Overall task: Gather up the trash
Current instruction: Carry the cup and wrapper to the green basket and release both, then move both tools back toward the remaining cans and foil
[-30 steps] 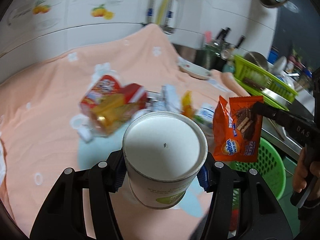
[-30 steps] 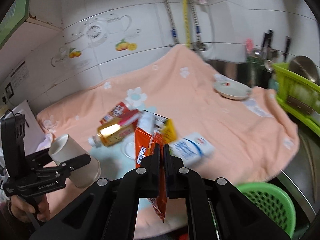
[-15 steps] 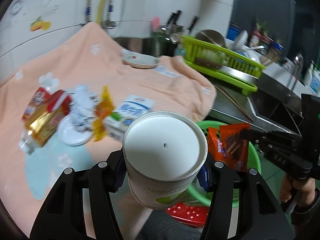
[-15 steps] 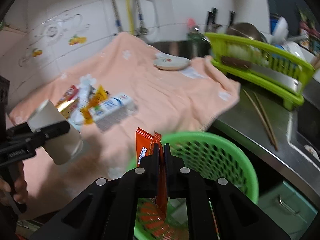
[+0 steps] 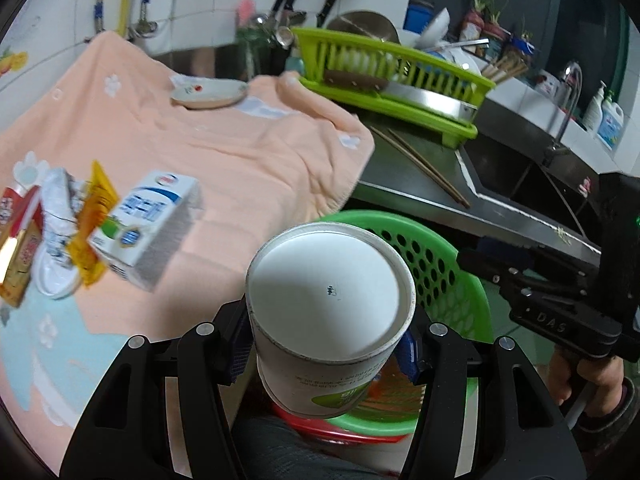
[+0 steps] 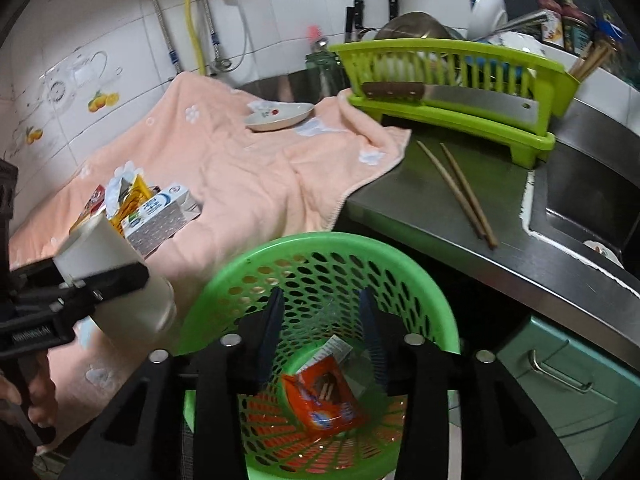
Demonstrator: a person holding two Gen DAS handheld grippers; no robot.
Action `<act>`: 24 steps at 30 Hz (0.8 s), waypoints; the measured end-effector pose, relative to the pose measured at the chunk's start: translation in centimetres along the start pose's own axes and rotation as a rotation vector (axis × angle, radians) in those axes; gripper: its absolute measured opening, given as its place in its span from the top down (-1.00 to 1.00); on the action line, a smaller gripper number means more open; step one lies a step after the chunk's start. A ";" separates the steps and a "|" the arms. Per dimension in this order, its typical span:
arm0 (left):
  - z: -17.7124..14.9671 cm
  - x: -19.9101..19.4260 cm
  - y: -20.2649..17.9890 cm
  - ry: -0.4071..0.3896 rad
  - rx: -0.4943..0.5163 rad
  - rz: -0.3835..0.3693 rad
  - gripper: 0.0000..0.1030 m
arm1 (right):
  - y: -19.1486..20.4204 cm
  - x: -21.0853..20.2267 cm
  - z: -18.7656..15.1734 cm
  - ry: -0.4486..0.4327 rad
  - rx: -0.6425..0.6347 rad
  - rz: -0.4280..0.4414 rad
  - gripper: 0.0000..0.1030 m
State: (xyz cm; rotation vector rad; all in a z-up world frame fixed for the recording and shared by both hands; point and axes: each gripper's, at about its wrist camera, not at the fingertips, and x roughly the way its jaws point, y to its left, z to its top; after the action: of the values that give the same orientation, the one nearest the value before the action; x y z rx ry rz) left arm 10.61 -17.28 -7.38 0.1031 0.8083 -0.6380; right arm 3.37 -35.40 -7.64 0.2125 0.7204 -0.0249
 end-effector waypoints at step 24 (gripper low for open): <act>-0.1 0.9 -0.8 0.026 0.001 -0.001 -0.46 | -0.4 -0.5 0.5 -0.030 0.010 0.023 -0.47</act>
State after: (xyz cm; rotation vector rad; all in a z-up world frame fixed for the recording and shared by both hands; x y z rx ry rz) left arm 10.57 -18.32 -8.01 0.1117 0.8330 -0.6393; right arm 3.30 -35.95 -7.07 0.2299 0.6880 -0.0101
